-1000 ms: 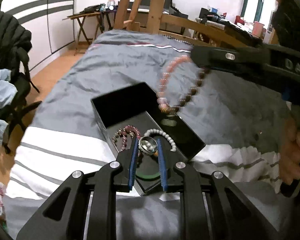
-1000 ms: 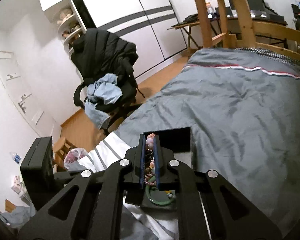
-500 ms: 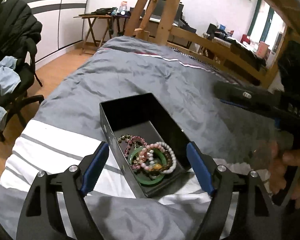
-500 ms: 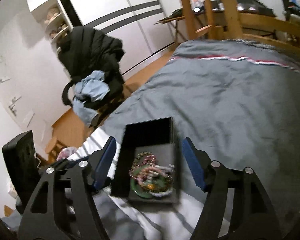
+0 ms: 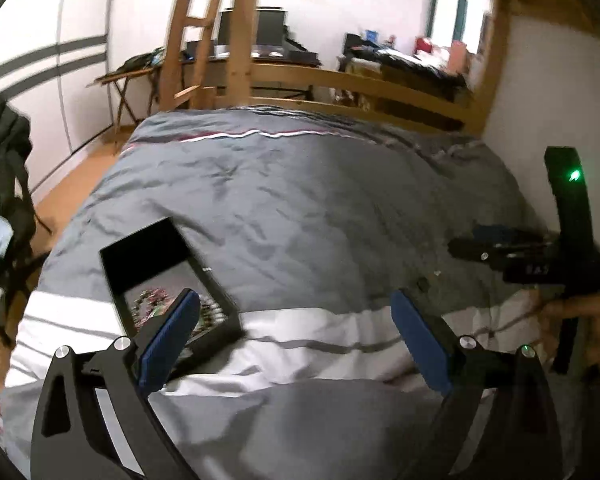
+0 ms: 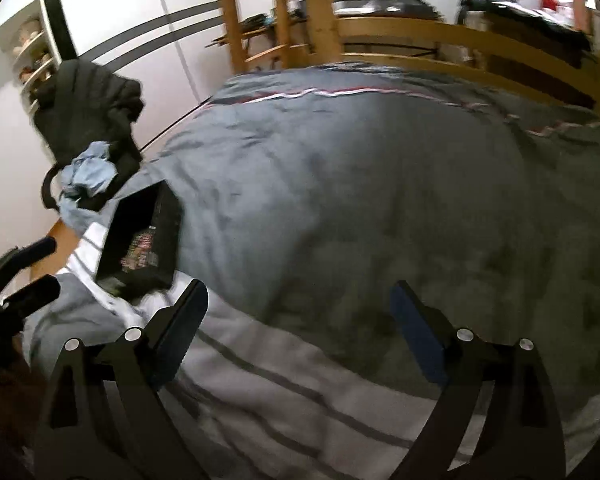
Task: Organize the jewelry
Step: 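Move both tools back to the gold pendant and ring on the duvet, then grasp the small gold pendant with the right tool while the left tool grasps a ring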
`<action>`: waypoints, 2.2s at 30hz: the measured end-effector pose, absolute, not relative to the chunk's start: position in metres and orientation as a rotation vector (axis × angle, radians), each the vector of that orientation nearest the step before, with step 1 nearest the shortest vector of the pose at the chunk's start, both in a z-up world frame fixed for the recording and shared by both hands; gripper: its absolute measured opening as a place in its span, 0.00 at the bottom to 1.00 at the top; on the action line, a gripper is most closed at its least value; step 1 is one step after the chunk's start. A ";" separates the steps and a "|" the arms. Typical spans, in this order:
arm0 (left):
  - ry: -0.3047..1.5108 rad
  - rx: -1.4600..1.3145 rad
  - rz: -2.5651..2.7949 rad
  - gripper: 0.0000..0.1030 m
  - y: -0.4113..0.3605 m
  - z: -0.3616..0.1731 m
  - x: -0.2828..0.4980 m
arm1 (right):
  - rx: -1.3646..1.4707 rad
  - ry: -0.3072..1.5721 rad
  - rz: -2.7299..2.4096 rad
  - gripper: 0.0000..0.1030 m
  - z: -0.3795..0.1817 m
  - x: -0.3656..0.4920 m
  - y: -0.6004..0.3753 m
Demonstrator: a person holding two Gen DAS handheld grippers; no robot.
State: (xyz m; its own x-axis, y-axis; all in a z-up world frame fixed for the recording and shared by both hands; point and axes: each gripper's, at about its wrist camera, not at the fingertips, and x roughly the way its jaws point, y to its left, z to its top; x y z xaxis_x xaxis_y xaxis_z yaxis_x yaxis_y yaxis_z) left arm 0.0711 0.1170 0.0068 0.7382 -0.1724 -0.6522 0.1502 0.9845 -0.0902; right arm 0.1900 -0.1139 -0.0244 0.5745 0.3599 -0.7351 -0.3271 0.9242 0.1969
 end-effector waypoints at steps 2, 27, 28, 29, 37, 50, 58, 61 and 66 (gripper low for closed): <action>0.727 -0.063 -0.232 0.92 0.093 0.008 0.073 | 0.048 0.867 0.376 0.89 -0.026 0.188 -0.137; 0.933 0.015 -0.398 0.81 -0.082 -0.165 0.214 | 0.023 0.830 0.355 0.54 -0.129 0.253 -0.206; 0.938 0.032 -0.391 0.80 -0.083 -0.165 0.213 | 0.017 0.836 0.363 0.52 -0.131 0.253 -0.203; 0.943 0.050 -0.384 0.76 -0.085 -0.167 0.214 | 0.016 0.840 0.368 0.52 -0.133 0.252 -0.202; 0.971 0.114 -0.326 0.52 -0.080 -0.167 0.209 | -0.086 0.788 0.446 0.47 -0.136 0.236 -0.177; 0.996 0.091 -0.300 0.50 -0.074 -0.166 0.200 | -0.019 0.943 0.403 0.27 -0.169 0.255 -0.189; 0.943 0.103 -0.315 0.50 -0.076 -0.156 0.195 | -0.060 0.910 0.279 0.15 -0.163 0.253 -0.199; 0.870 0.091 -0.357 0.50 -0.077 -0.143 0.188 | -0.030 0.876 0.238 0.15 -0.154 0.250 -0.212; 0.909 0.130 -0.384 0.59 -0.089 -0.160 0.197 | 0.045 0.871 0.238 0.15 -0.151 0.251 -0.227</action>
